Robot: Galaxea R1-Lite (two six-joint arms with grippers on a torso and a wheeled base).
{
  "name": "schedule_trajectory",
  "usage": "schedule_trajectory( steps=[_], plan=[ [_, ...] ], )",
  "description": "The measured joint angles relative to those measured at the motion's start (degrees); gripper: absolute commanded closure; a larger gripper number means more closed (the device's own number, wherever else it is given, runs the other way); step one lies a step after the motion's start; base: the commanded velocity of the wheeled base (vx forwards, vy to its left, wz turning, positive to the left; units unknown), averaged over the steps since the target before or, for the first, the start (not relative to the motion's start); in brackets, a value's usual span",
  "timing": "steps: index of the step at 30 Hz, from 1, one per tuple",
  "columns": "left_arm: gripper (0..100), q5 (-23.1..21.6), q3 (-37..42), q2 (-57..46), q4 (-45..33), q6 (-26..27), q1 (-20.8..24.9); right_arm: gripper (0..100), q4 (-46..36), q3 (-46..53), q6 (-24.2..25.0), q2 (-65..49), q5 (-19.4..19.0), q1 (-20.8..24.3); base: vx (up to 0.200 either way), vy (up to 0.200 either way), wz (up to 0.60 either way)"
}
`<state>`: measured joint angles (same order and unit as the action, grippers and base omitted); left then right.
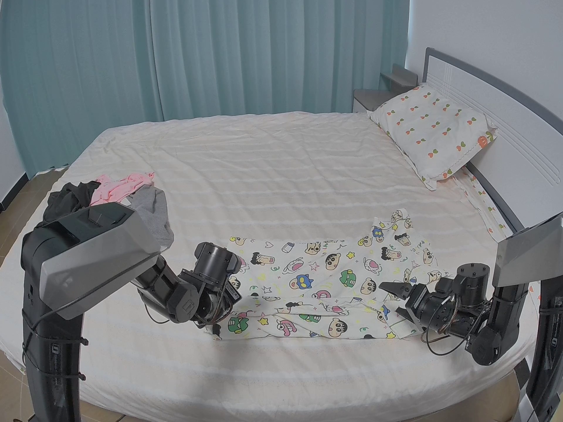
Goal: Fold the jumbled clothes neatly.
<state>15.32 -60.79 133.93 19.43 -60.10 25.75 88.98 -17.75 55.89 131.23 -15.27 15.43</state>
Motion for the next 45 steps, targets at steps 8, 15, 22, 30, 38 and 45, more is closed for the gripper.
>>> schedule_trajectory(
  steps=[8, 15, 22, 30, 38, 45],
  plan=[
    [100, 0.0, -1.5, -3.0, -0.1, 1.0, -0.3, 0, 0.0, 0.1, 0.0, 0.0, 0.0, 0.0, 0.0, 0.0, 0.0],
    [100, 0.0, -5.5, -4.0, -0.6, 2.2, -1.1, 0, 0.0, 0.2, 0.0, 0.0, 0.0, 0.0, 0.0, 0.0, 0.0],
    [100, -0.2, -10.0, -2.2, -1.9, 3.0, -2.4, 0, 0.0, 0.3, 0.0, 0.0, 0.0, -0.1, 0.0, 0.0, 0.0],
    [100, -0.3, -15.7, 2.5, -5.6, 3.0, -4.5, 0, 0.0, 0.3, 0.0, 0.0, 0.0, -0.1, 0.0, 0.0, 0.0],
    [100, -0.3, -17.8, 5.7, -5.7, 3.0, -5.0, 0, 0.0, 0.0, -1.4, -0.9, 0.0, -1.7, 0.0, 0.0, 0.0],
    [100, -0.3, -18.5, 6.6, -5.6, 3.0, -5.0, 0, 0.0, 0.1, -13.3, -2.6, -0.2, -9.2, 0.0, 0.0, 0.0]
  ],
)
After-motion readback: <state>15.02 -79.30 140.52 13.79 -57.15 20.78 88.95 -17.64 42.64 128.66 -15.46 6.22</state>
